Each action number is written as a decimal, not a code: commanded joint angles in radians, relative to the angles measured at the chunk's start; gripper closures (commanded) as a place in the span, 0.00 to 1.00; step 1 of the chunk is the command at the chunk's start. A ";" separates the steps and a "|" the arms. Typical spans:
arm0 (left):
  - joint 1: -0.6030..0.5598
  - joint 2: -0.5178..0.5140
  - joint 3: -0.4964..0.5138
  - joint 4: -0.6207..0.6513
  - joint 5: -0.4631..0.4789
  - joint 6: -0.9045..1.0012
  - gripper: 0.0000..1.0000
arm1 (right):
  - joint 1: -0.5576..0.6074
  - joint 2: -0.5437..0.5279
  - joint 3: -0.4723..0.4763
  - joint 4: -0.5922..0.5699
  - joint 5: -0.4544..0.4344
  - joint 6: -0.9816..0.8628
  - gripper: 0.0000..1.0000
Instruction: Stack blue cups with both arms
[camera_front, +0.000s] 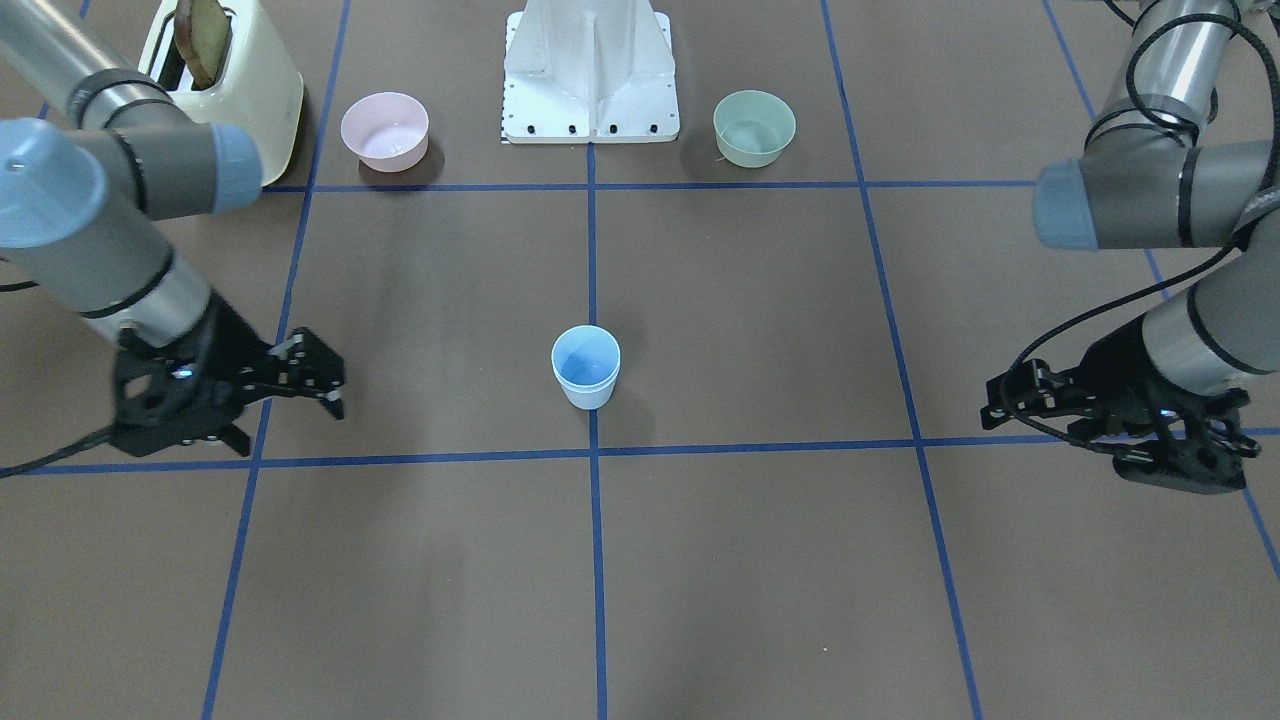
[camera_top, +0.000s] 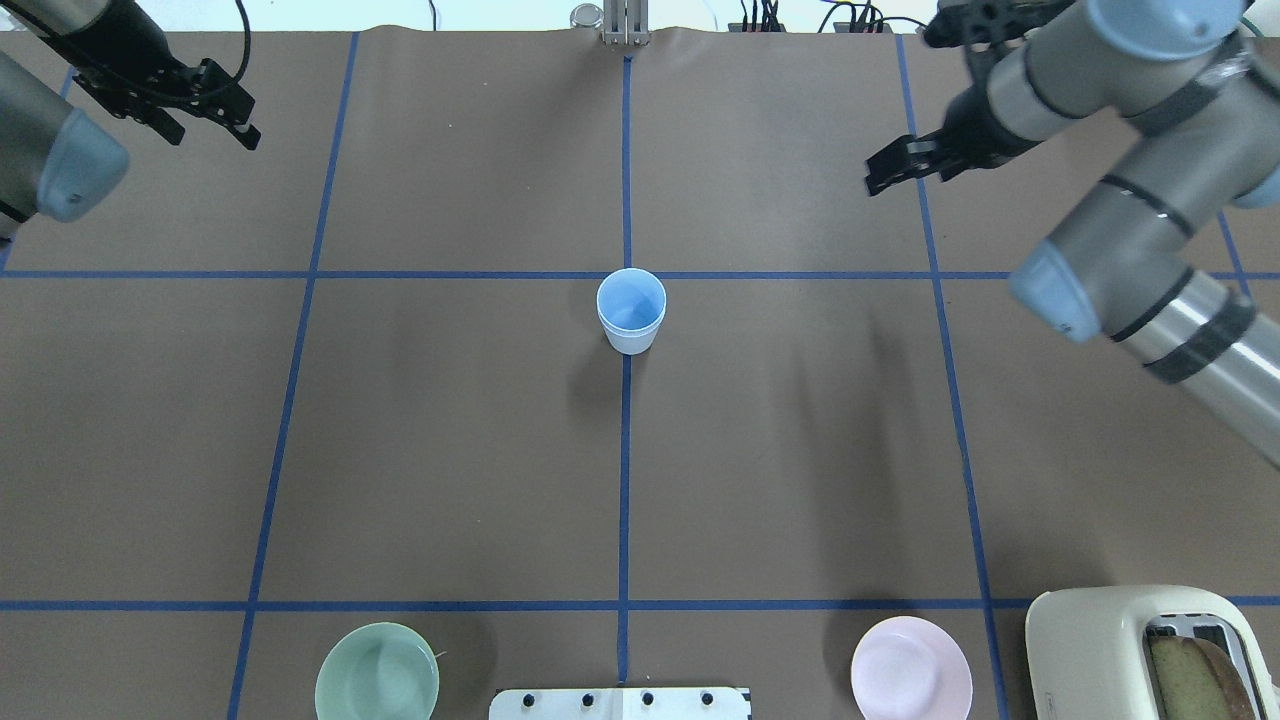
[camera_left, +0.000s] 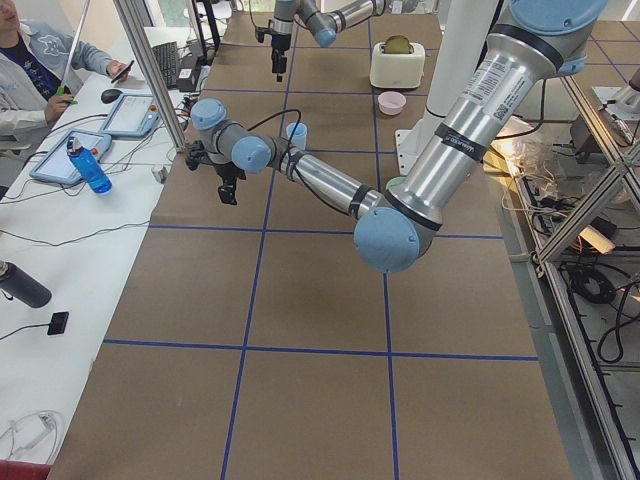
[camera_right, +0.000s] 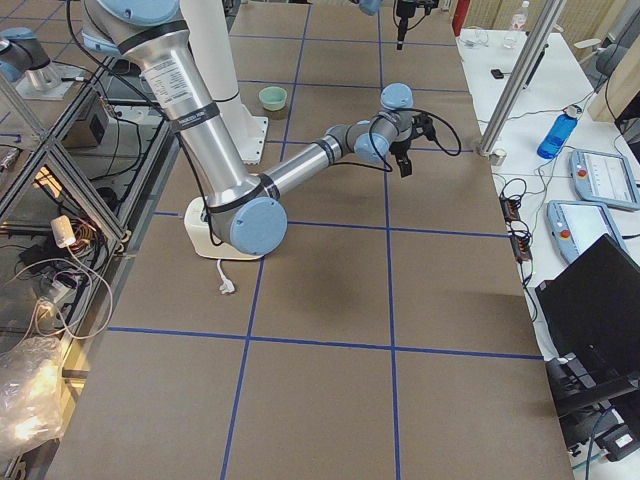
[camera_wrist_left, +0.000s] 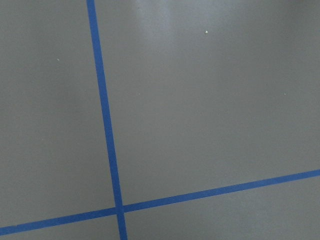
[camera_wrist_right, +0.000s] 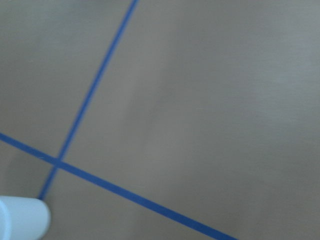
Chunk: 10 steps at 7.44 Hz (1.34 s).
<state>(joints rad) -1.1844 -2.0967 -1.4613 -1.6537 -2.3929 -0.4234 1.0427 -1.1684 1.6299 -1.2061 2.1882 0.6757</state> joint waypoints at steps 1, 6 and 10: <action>-0.076 0.061 0.013 0.005 0.003 0.195 0.02 | 0.217 -0.185 0.015 -0.024 0.084 -0.148 0.00; -0.257 0.216 0.041 0.005 0.004 0.483 0.01 | 0.491 -0.312 0.001 -0.373 0.088 -0.530 0.00; -0.287 0.314 0.042 0.003 0.037 0.546 0.01 | 0.543 -0.372 0.010 -0.428 0.084 -0.530 0.00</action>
<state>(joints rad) -1.4706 -1.8088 -1.4190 -1.6497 -2.3582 0.1129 1.5793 -1.5244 1.6370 -1.6312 2.2702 0.1468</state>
